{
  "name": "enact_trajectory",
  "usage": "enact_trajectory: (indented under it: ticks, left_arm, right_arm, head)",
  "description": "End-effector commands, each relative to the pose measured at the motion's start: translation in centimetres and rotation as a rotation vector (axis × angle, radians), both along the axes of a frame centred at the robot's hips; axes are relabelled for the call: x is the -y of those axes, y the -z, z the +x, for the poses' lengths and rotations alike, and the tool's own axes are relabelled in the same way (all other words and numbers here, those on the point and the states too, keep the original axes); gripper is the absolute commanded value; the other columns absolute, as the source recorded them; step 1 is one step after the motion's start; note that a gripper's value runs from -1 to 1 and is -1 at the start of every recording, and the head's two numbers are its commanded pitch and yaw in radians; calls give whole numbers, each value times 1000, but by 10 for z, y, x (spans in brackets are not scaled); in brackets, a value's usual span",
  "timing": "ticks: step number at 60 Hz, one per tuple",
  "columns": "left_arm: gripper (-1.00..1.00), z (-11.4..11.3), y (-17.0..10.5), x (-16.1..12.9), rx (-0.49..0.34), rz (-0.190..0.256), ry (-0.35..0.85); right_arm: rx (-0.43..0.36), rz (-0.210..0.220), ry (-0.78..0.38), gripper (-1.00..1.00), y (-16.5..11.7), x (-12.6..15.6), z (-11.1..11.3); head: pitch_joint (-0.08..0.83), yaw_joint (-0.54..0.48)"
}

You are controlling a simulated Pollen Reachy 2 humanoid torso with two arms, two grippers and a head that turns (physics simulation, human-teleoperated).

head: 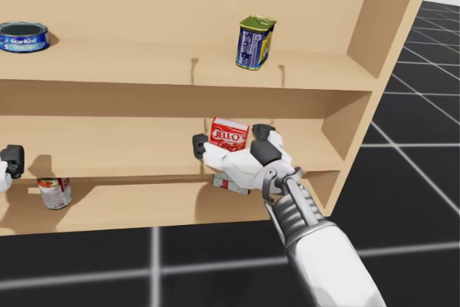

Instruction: Find the gelatin box on the shelf and bring it to me.

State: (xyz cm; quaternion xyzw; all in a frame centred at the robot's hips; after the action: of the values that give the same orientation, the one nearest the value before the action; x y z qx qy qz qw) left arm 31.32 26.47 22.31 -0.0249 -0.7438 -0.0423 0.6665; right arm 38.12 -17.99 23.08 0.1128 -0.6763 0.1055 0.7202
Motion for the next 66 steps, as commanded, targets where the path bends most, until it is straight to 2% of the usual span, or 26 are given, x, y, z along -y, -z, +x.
enact_trajectory:
  ticks: [1,6,7,9,10,13,30,41,49,56,66]
  left_arm:
    - [-1000,0,0,-1,1,-2,-2]
    - [-1000,0,0,-2,1,-2,-3]
    - [-1000,0,0,-2,1,-3,-3]
    - [-1000,0,0,-2,1,-2,-3]
    - [-1000,0,0,-2,1,-3,-3]
    - [-1000,0,0,-2,2,-2,-2]
    - [-1000,0,0,-2,2,-2,-4]
    - [-1000,0,0,-2,4,-3,-7]
    - [-1000,0,0,-2,7,2,-11]
    - [-1000,0,0,-1,8,4,-13]
    - [-1000,0,0,-1,9,3,-12]
  right_arm:
    - [-15,4,-18,-1000,5,-12,12]
    - [-8,-16,-26,-988,6,-14,11]
    - [-5,-28,-21,-678,8,-14,11]
    - [3,-30,-7,-288,9,-14,10]
    - [-9,-31,-15,849,10,-13,10]
    - [-9,-43,-4,999,12,-12,10]
    - [-8,-37,-3,1000,13,-10,9]
    - [62,-48,-1,1000,0,-10,1]
    - [123,-35,9,1000,-15,-9,-8]
    - [198,-36,26,1000,-33,-4,-27]
    - [246,-47,25,1000,-39,0,-60]
  head:
    - [431,-218]
    - [430,-216]
    - [431,-215]
    - [432,-214]
    - [432,-214]
    - [432,-215]
    - [437,-215]
    - [435,-217]
    - [434,-219]
    - [434,-221]
    - [432,-224]
